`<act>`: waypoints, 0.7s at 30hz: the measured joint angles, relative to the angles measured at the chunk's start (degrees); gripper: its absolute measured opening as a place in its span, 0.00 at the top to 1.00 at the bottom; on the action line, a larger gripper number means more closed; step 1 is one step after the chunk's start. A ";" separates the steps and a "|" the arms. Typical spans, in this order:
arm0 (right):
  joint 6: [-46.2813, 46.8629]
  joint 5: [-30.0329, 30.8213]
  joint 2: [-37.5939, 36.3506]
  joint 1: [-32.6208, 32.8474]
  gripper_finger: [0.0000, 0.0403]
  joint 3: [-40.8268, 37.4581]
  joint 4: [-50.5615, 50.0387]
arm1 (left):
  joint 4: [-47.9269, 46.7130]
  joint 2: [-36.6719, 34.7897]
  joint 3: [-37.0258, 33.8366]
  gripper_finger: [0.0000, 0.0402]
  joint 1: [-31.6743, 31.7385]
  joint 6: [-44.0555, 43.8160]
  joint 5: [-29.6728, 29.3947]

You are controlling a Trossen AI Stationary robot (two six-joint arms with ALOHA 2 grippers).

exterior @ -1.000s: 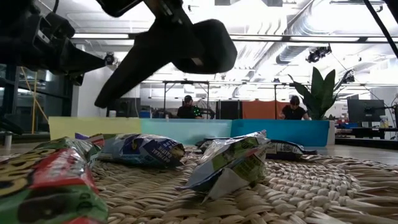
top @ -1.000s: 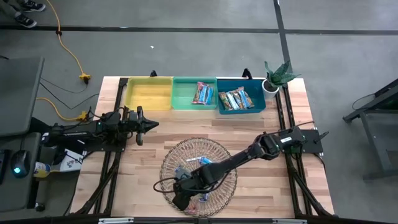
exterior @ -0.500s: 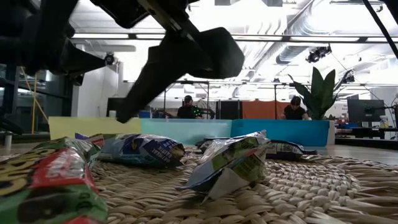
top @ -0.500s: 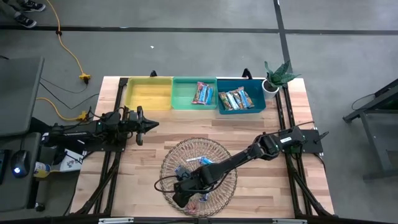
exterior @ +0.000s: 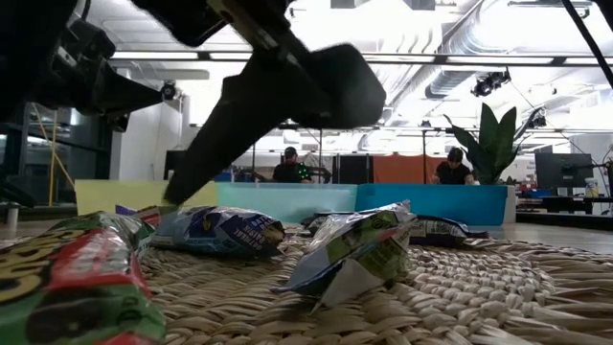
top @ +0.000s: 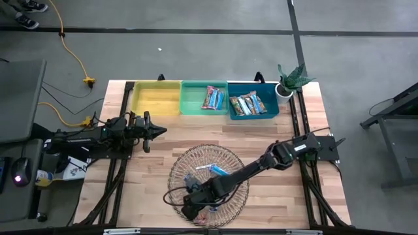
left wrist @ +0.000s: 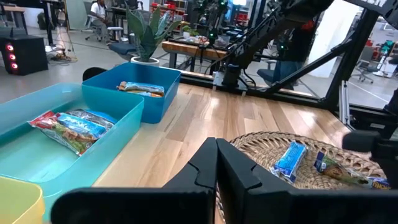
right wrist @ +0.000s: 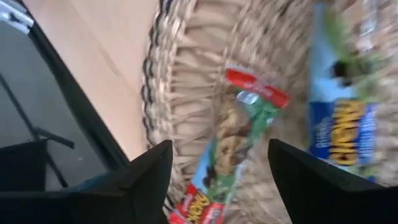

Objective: Pick and place Granola Bars by type
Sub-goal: Put the red granola bar into the light green bin

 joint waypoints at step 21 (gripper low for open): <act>2.63 -2.28 3.33 0.79 0.39 0.07 2.21 | 0.00 0.02 -0.01 1.00 0.00 -0.01 0.00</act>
